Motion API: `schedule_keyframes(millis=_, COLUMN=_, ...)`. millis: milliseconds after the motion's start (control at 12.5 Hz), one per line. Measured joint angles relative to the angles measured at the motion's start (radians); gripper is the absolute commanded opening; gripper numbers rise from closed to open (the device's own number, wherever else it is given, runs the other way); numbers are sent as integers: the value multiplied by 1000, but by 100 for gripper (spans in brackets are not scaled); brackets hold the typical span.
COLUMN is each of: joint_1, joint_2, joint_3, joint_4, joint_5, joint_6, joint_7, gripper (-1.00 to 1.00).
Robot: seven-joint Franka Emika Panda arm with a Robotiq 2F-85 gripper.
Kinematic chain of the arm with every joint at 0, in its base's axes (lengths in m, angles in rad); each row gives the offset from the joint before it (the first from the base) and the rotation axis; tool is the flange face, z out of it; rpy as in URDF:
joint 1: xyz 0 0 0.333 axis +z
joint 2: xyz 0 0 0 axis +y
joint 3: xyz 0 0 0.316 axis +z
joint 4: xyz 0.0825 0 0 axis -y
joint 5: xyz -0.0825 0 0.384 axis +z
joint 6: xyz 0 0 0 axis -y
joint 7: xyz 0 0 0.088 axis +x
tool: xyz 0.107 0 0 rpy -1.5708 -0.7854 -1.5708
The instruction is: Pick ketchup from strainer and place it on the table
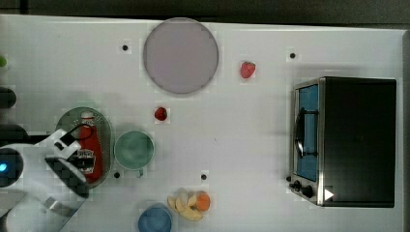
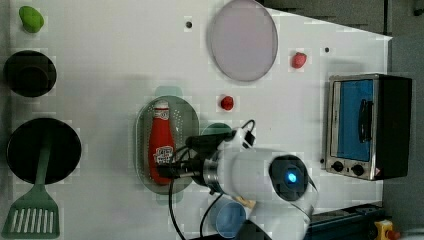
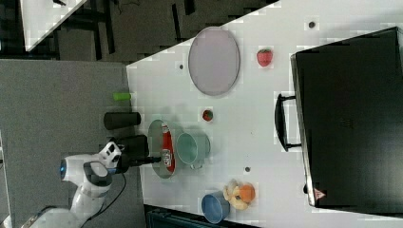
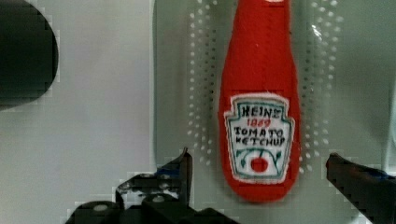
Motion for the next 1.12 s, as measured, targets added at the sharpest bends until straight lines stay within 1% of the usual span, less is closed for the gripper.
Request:
schedule_keyframes(millis=160, joint_1=-8, joint_2=73, joint_3=-15, joint_4=-4, joint_5=-24, joint_6=36, joint_7=51, gripper=100)
schedule_keyframes(millis=400, joint_1=-25, joint_2=171, joint_3=-17, joint_4=8, joint_5=-143, joint_6=66, joint_7=143, gripper=100)
schedule_keyframes(millis=480, joint_1=-24, joint_2=197, joint_3=-24, joint_4=8, joint_5=-198, joint_6=94, joint_7=163, gripper=100)
schedule_keyframes(millis=560, joint_1=-17, joint_2=219, joint_3=-36, joint_4=6, joint_5=-219, joint_6=103, joint_7=172, gripper=91)
schedule_keyframes(millis=800, joint_1=-7, joint_2=259, joint_3=-43, joint_4=0, joint_5=-261, joint_6=102, joint_7=203, gripper=20)
schedule_keyframes(millis=960, joint_1=8, joint_2=255, joint_3=-54, joint_4=12, joint_5=-249, joint_6=117, joint_7=218, gripper=18)
schedule_keyframes(millis=1120, joint_1=7, joint_2=243, joint_3=-50, joint_4=12, joint_5=-253, joint_6=108, joint_7=224, gripper=18)
